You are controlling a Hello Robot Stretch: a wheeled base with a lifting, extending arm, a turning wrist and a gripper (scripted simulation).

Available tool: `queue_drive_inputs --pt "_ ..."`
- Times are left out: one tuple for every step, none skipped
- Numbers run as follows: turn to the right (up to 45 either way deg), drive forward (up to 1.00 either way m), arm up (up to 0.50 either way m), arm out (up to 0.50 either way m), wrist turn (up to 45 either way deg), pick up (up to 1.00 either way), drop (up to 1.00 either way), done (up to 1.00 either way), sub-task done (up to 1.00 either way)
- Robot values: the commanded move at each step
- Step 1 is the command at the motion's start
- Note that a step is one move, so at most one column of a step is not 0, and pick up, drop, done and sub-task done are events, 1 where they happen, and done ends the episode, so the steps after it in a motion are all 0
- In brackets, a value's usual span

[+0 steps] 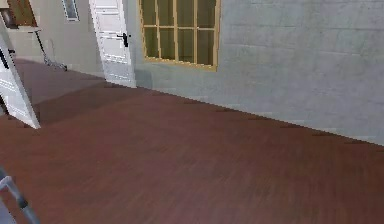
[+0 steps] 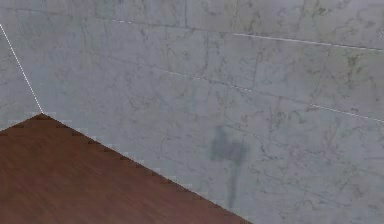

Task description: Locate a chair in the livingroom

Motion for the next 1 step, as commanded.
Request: queue_drive_inputs --pt "0.0 0.45 0.0 0.0 0.0 0.0 0.0 0.0 0.0"
